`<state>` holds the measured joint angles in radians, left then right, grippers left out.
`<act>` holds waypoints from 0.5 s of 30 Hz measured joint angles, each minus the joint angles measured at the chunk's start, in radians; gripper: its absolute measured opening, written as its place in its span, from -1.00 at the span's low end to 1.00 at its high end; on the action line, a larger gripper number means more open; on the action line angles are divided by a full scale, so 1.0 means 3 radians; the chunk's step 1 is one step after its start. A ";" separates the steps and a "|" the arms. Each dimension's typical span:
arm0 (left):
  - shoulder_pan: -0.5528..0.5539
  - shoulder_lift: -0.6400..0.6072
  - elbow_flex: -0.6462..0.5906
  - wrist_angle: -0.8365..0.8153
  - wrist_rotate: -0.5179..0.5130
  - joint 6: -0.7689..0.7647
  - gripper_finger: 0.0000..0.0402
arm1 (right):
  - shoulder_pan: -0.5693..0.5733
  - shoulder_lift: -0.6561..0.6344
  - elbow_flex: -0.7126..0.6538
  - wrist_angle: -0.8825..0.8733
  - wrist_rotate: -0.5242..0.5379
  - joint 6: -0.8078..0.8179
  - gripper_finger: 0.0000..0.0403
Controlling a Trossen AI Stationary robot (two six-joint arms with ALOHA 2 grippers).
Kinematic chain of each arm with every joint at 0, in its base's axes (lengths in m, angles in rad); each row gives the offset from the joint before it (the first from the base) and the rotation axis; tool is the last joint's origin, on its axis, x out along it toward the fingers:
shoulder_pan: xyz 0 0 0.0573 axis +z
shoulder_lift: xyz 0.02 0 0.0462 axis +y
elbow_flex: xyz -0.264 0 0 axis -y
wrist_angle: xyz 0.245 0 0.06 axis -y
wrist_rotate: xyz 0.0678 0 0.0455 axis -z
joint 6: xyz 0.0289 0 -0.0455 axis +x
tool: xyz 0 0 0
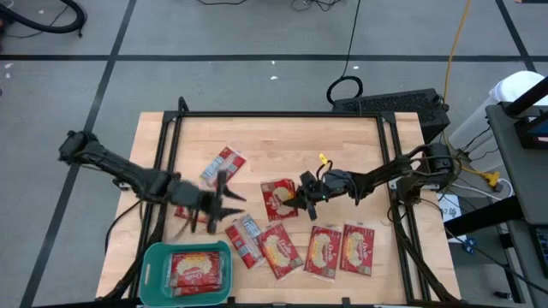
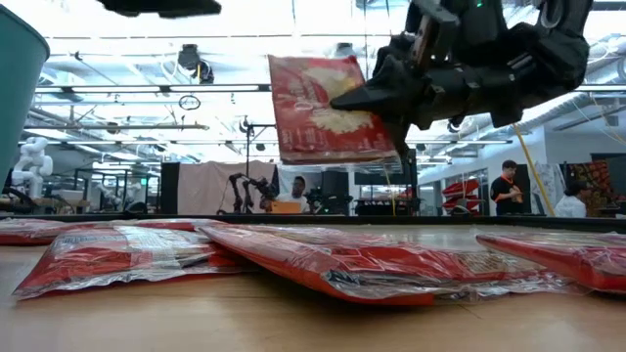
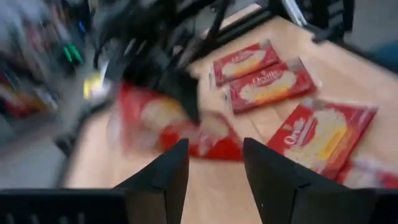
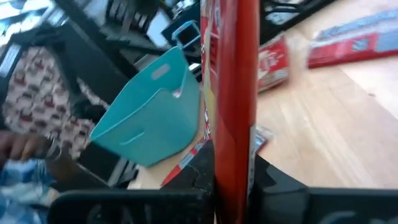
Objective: Sort popcorn bags into baskets
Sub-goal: Put the red popcorn bag into the blue container
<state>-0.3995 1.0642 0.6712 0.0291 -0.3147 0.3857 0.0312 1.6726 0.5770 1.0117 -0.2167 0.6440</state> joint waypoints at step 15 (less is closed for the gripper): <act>-0.0457 0.1064 0.0025 0.1250 -0.1234 0.2249 0.03 | -0.0099 0.0000 0.0017 0.0224 -0.0162 0.1114 -0.89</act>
<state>-0.5368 1.3834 0.6786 0.4041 -0.6848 1.0604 0.0016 1.6726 0.5822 1.0788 -0.2654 0.9783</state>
